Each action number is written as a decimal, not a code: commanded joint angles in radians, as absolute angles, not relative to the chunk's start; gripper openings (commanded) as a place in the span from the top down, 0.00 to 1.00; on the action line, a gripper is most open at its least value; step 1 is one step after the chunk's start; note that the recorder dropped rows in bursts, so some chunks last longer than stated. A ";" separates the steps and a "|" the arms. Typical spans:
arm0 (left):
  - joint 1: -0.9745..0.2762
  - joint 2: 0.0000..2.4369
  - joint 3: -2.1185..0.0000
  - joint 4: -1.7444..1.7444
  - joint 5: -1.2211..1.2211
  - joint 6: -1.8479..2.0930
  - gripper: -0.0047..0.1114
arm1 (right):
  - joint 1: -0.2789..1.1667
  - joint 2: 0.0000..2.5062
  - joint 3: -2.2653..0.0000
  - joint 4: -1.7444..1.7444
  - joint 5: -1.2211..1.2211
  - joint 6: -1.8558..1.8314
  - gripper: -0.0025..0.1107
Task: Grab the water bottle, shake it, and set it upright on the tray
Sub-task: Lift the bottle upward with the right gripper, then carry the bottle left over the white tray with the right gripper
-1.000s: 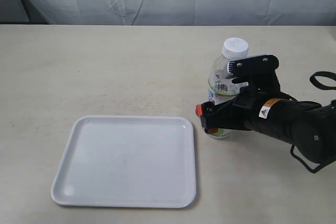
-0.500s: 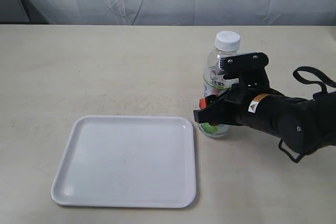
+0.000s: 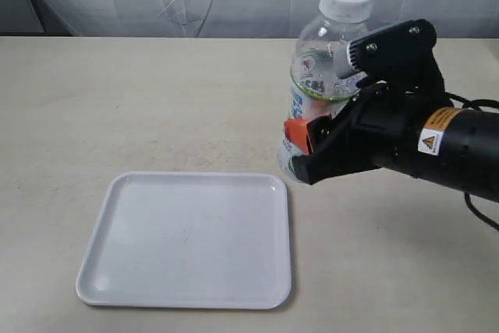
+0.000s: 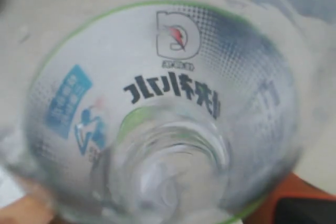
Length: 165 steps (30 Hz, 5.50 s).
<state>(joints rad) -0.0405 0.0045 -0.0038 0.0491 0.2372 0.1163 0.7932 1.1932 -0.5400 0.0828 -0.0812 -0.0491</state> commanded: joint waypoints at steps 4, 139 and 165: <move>-0.041 0.000 0.000 0.048 0.239 0.115 0.96 | 0.893 1.085 -0.628 0.141 0.120 -0.041 0.99; -0.041 0.000 0.000 0.046 0.239 0.114 0.96 | 1.035 1.353 -0.911 -0.767 0.289 1.068 0.99; -0.041 0.000 0.000 0.046 0.239 0.114 0.96 | 1.141 1.412 -0.891 -0.734 0.226 0.888 0.99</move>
<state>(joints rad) -0.0405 0.0045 -0.0038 0.0491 0.2372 0.1163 1.1114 1.4220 -0.8589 -0.7127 0.1854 0.9394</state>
